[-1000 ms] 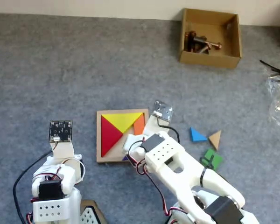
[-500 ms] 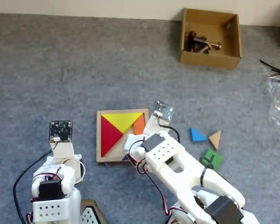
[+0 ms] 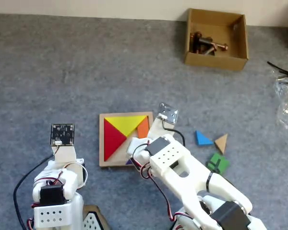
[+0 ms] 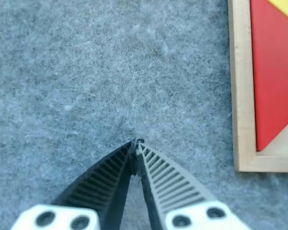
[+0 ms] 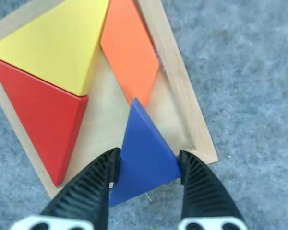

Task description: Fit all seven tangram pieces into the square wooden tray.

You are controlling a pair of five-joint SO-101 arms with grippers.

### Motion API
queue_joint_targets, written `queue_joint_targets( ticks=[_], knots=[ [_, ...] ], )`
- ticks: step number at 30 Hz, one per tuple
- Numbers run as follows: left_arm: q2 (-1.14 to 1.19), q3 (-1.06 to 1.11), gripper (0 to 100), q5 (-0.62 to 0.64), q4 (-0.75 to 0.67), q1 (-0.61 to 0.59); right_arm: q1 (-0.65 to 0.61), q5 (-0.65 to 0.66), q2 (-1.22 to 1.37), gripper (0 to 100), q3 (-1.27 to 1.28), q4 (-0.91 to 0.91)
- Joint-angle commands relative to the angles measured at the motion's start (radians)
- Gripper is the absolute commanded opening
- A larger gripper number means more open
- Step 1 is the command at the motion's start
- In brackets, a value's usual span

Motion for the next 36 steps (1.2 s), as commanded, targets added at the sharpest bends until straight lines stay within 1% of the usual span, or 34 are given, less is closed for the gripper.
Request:
queue_joint_targets(
  ticks=[1,16,18,23,25,36],
  knots=[
    [0.007,0.021,0,0.002,0.008,-0.008,0.015,0.018,-0.041,9.5,-0.047,-0.018],
    [0.007,0.021,0,0.002,0.008,-0.008,0.021,0.029,-0.041,9.8,-0.048,-0.018],
    [0.007,0.021,0,0.002,0.008,-0.008,0.022,0.051,-0.041,12.7,-0.048,-0.018],
    [0.007,0.021,0,0.002,0.008,-0.008,0.018,0.048,-0.041,27.6,-0.042,-0.018],
    [0.007,0.021,0,0.002,0.008,-0.008,0.016,0.049,-0.041,31.0,-0.042,-0.018],
    [0.007,0.021,0,0.002,0.008,-0.008,0.013,0.054,-0.041,31.3,-0.042,-0.018]
  ],
)
